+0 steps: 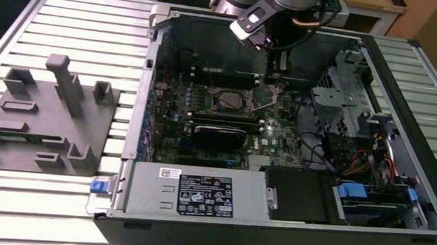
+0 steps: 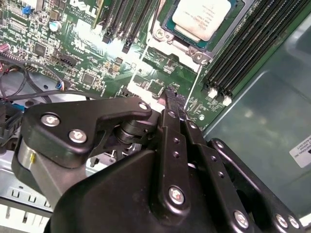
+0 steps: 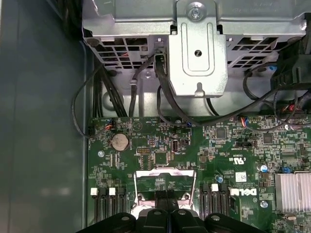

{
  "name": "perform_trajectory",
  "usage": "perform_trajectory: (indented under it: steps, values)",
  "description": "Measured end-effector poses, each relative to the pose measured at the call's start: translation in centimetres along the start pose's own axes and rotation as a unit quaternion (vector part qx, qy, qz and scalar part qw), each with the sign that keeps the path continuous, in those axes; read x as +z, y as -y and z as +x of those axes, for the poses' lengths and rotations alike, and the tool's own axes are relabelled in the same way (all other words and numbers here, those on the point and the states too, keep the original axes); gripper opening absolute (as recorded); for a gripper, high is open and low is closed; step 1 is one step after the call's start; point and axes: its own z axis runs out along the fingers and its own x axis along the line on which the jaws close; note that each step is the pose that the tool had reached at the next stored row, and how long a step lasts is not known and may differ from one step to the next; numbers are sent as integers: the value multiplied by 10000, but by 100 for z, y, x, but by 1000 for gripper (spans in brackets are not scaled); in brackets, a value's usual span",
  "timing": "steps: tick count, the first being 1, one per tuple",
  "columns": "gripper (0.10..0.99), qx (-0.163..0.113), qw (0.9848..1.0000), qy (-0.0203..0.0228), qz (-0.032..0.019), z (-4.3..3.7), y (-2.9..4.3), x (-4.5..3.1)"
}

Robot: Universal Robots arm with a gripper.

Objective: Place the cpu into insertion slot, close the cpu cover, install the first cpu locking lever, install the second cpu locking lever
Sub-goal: 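Close the cpu cover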

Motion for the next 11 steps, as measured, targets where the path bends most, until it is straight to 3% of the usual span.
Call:
perform_trajectory:
  steps: [11]
  values:
    - [106,1,10000,2,1,0,4,67]
